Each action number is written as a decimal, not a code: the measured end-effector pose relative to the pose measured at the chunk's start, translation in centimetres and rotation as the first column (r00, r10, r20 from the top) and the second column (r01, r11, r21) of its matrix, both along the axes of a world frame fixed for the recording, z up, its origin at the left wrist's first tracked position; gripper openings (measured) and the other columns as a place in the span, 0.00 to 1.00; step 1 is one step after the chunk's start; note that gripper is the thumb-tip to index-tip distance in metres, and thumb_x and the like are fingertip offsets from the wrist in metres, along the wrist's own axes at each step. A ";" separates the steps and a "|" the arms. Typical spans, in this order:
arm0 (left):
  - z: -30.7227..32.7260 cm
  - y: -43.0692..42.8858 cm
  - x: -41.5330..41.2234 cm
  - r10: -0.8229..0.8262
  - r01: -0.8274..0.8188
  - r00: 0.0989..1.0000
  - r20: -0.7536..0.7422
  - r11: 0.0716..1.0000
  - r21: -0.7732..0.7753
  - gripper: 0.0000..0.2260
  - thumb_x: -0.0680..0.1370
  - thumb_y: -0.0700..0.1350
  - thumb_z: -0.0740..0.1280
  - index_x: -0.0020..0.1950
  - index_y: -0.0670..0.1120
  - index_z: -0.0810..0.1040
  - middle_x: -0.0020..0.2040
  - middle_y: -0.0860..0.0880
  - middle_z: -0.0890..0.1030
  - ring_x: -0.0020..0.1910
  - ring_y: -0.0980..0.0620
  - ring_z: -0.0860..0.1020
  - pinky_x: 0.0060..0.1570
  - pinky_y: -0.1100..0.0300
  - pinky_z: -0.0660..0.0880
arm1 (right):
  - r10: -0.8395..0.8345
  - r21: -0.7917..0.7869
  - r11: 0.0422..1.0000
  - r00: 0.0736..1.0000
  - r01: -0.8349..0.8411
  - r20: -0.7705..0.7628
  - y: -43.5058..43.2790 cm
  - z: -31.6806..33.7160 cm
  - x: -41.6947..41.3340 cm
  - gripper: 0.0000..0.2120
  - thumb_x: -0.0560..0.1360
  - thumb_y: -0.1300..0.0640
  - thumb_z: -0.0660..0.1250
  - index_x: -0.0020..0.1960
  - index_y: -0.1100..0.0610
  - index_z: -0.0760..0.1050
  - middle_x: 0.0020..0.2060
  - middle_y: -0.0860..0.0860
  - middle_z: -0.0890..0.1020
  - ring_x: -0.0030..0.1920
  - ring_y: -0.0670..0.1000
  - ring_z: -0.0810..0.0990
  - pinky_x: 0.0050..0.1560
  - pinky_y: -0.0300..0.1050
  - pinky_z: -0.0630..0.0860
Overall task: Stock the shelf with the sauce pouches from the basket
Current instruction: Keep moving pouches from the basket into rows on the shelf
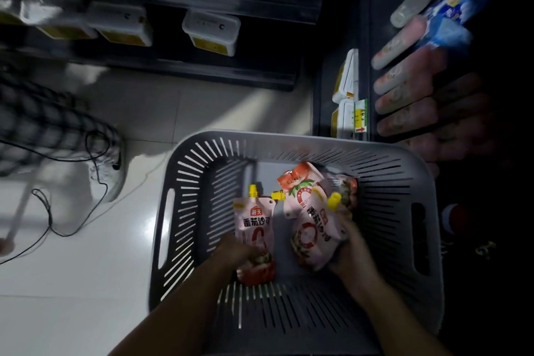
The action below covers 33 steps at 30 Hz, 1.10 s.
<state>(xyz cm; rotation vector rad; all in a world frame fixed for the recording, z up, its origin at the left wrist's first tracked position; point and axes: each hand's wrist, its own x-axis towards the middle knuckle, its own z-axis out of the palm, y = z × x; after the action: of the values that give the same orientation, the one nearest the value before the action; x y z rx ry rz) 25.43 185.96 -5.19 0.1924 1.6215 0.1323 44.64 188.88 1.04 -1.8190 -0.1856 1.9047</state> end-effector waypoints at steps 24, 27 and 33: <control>1.3 0.2 0.5 0.216 -0.209 0.965 0.147 0.976 -0.060 0.06 0.73 0.35 0.67 0.49 0.41 0.78 0.46 0.41 0.83 0.43 0.43 0.81 0.44 0.52 0.79 | 0.314 -0.039 0.948 0.917 -0.315 0.247 -0.9 -4.5 -0.7 0.16 0.70 0.69 0.70 0.57 0.62 0.76 0.50 0.56 0.80 0.49 0.54 0.79 0.48 0.46 0.77; 3.1 0.3 0.0 0.213 -0.205 0.953 0.214 0.977 -0.058 0.06 0.74 0.35 0.64 0.49 0.44 0.77 0.46 0.41 0.82 0.44 0.44 0.81 0.43 0.53 0.78 | 0.431 0.007 0.899 0.889 -0.438 0.155 -1.2 -3.3 -0.1 0.12 0.70 0.67 0.71 0.51 0.56 0.77 0.49 0.54 0.82 0.46 0.50 0.82 0.43 0.40 0.80; 9.8 0.7 -1.0 0.141 -0.182 0.962 0.233 0.970 0.163 0.13 0.72 0.32 0.66 0.56 0.38 0.79 0.49 0.37 0.83 0.47 0.40 0.82 0.52 0.45 0.79 | 0.402 0.097 0.910 0.915 -0.402 0.018 -0.6 3.2 1.4 0.11 0.70 0.66 0.70 0.51 0.58 0.80 0.39 0.52 0.86 0.41 0.51 0.85 0.41 0.43 0.82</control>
<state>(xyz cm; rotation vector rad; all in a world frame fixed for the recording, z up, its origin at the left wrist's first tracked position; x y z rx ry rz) 24.39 186.65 4.65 0.1790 1.4023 0.4170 46.00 188.30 4.27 -1.8155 -0.6912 2.1231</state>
